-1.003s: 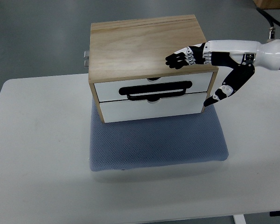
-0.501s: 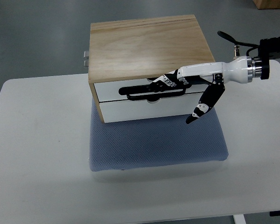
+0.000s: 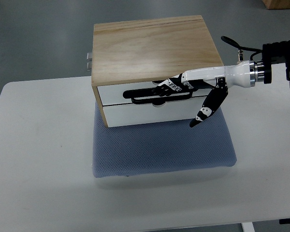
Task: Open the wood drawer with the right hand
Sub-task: 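Hook the right hand fingers around the upper drawer's black handle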
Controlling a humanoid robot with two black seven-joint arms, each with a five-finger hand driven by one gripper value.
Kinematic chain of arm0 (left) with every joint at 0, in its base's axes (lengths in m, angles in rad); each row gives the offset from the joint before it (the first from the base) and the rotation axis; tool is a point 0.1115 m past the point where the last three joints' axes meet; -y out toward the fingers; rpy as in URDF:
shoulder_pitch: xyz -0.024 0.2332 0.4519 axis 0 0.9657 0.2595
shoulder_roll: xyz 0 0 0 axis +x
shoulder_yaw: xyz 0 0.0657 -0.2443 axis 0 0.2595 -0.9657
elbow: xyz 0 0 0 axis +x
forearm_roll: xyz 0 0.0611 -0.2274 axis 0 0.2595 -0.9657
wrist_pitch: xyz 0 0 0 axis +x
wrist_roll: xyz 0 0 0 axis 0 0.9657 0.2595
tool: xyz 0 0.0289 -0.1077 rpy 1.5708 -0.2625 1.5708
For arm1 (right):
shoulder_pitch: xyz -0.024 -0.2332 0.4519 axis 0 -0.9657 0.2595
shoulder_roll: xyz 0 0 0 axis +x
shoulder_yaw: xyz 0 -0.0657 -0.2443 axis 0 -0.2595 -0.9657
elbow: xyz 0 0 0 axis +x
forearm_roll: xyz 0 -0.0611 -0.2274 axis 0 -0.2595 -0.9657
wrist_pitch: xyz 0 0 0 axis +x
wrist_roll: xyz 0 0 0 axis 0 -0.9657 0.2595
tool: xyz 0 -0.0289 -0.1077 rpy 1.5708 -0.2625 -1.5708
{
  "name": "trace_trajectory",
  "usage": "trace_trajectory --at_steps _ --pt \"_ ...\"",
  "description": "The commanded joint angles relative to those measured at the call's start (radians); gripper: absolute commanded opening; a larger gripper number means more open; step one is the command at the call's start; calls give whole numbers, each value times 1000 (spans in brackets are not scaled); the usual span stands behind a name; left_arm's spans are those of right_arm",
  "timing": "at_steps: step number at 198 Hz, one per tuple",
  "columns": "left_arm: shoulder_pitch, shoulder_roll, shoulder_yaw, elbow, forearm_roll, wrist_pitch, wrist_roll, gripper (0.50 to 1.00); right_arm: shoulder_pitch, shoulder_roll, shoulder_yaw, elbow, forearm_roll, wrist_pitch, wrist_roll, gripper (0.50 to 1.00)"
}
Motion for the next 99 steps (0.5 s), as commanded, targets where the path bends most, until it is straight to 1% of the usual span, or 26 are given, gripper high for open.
trace_trajectory --at_steps 1,45,99 --pt "0 0 0 -1 0 0 0 1000 5 3 -26 -28 1 0 0 944" --pt "0 0 0 -1 0 0 0 1000 11 31 -36 -83 1 0 0 944" --pt "0 0 0 -1 0 0 0 1000 31 43 -46 -88 2 0 0 944"
